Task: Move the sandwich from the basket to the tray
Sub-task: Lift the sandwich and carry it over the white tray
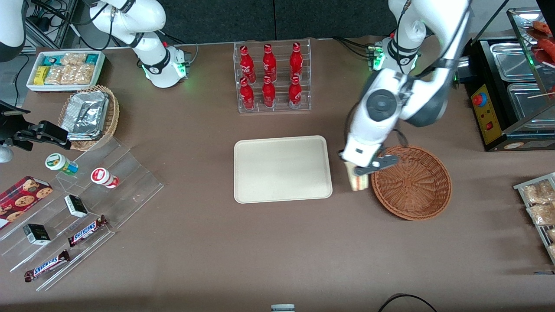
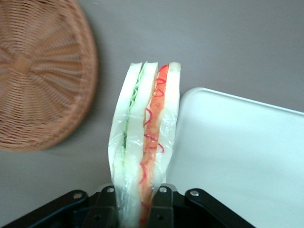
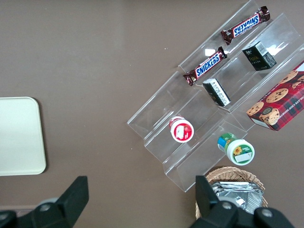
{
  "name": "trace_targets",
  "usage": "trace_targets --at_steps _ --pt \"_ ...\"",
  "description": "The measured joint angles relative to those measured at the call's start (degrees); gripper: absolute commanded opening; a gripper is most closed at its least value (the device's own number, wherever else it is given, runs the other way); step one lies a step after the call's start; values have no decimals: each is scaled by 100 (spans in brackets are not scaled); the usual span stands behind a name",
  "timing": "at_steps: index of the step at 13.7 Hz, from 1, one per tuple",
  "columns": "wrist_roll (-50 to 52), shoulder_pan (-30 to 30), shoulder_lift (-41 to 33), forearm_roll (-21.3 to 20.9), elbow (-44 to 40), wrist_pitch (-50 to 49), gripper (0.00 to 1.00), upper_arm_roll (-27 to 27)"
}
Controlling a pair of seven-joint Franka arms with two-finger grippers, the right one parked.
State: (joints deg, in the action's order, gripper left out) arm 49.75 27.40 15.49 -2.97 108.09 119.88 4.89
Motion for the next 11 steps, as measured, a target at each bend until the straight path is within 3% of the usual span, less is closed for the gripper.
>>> trace_targets --at_steps 7,11 --pt "251 1124 1437 325 -1475 2 0 3" --pt "313 1505 1927 325 -1855 1 0 2"
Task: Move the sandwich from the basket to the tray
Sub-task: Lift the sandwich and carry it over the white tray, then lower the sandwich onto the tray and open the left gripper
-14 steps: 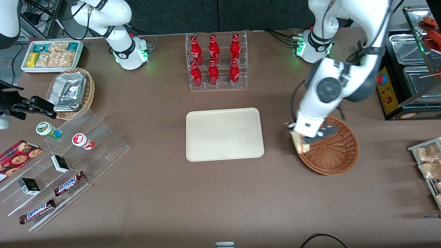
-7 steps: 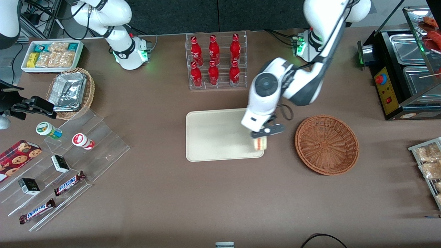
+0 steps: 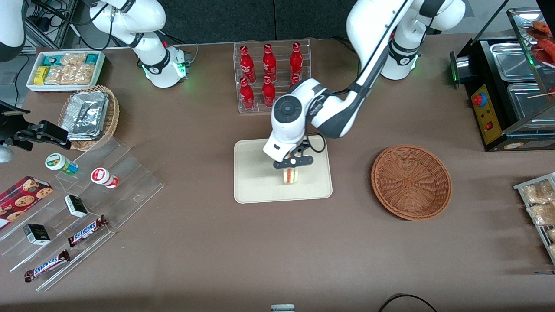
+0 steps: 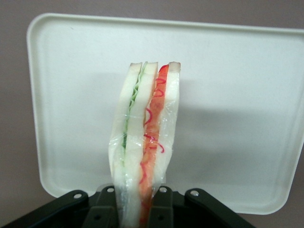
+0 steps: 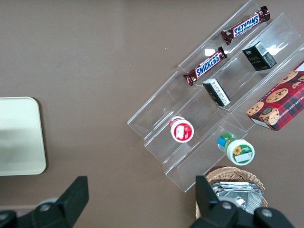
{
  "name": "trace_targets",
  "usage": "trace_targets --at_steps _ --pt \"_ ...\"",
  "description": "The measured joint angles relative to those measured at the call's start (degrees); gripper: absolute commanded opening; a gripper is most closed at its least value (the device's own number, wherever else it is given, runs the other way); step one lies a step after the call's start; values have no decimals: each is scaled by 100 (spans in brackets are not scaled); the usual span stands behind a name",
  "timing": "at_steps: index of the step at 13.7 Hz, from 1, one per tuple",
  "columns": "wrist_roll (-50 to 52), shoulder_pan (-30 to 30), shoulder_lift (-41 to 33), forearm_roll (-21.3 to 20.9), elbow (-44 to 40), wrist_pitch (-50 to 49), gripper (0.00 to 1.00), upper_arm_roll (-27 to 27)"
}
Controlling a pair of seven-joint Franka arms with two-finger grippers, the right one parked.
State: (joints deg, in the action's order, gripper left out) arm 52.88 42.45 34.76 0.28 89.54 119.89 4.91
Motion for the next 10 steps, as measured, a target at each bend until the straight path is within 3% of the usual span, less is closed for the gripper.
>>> trace_targets --at_steps 10 --pt "1 100 480 -71 -164 3 0 -36"
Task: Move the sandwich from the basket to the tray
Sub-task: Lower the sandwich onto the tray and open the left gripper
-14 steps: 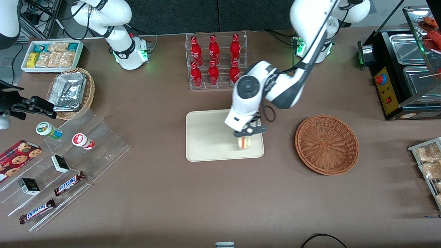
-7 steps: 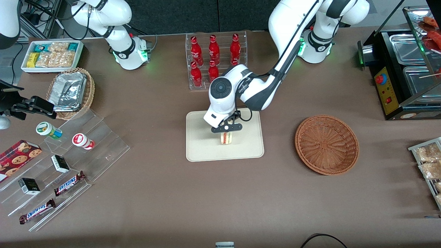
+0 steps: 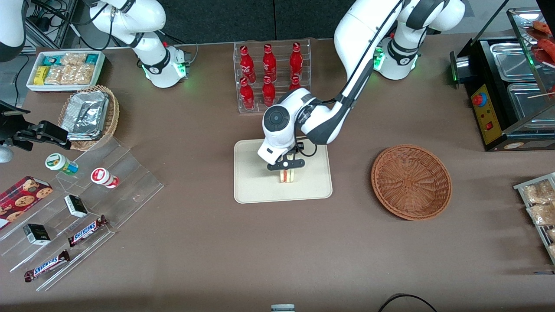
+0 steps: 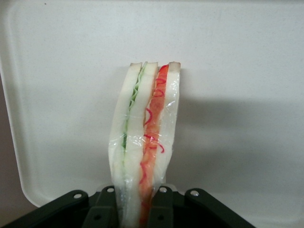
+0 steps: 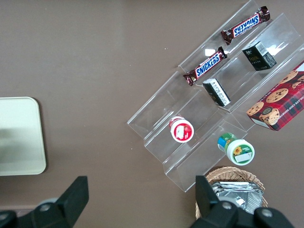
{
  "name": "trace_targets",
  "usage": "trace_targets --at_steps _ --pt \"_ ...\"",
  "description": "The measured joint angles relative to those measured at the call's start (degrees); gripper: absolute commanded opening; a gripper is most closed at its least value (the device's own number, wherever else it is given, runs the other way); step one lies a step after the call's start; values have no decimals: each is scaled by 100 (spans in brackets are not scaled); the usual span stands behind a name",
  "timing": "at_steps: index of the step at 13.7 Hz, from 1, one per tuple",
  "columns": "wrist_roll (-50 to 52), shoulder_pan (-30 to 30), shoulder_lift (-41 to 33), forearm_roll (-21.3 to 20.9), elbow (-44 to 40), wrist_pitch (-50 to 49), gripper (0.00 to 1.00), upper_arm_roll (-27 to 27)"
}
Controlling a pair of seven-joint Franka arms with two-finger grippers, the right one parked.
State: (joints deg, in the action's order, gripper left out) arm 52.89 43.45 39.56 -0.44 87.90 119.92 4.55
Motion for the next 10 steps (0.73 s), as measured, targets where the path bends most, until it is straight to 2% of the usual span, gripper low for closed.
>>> trace_targets --at_steps 3,4,5,10 --pt "-1 0 95 -110 -1 183 2 -6" --pt "-1 0 125 -150 -1 227 48 -6" --pt "-3 0 141 -169 -1 242 99 -6" --pt "-9 0 143 -177 -15 244 100 -6"
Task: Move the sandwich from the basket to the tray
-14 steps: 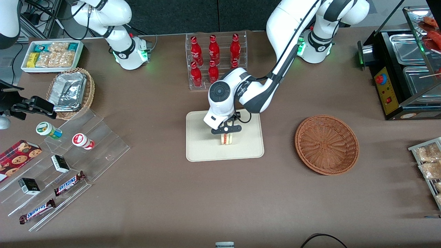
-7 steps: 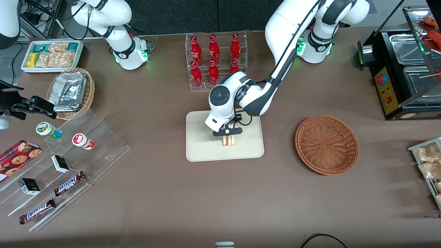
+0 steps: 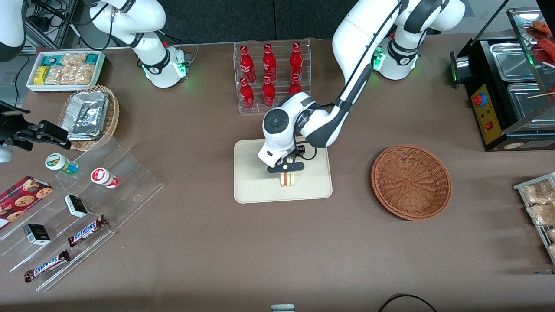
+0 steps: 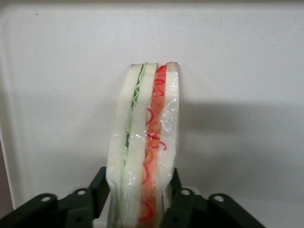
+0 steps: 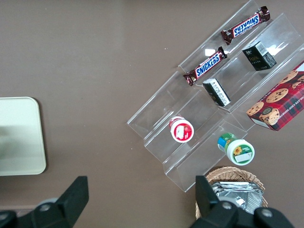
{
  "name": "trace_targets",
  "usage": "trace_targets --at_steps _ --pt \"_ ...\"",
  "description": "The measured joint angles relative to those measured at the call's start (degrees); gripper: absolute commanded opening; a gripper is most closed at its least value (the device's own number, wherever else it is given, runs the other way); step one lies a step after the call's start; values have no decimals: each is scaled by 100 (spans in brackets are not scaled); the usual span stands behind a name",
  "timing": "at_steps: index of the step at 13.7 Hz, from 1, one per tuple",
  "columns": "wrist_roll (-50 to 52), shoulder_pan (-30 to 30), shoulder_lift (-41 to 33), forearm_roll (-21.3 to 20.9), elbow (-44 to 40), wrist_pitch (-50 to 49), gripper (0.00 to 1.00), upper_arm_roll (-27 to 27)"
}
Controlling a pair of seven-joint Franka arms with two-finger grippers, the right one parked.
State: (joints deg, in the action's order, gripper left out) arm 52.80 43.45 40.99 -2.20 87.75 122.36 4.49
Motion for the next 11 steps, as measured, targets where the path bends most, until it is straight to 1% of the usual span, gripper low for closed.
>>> trace_targets --at_steps 4,7,9,11 --pt "8 0 -29 0 -59 -31 100 -9" --pt "20 -57 -284 0 -169 -447 100 -59" --pt "23 -266 -603 -1 -189 -863 100 -103" --pt "1 -637 -876 -1 -189 -1120 100 -125"
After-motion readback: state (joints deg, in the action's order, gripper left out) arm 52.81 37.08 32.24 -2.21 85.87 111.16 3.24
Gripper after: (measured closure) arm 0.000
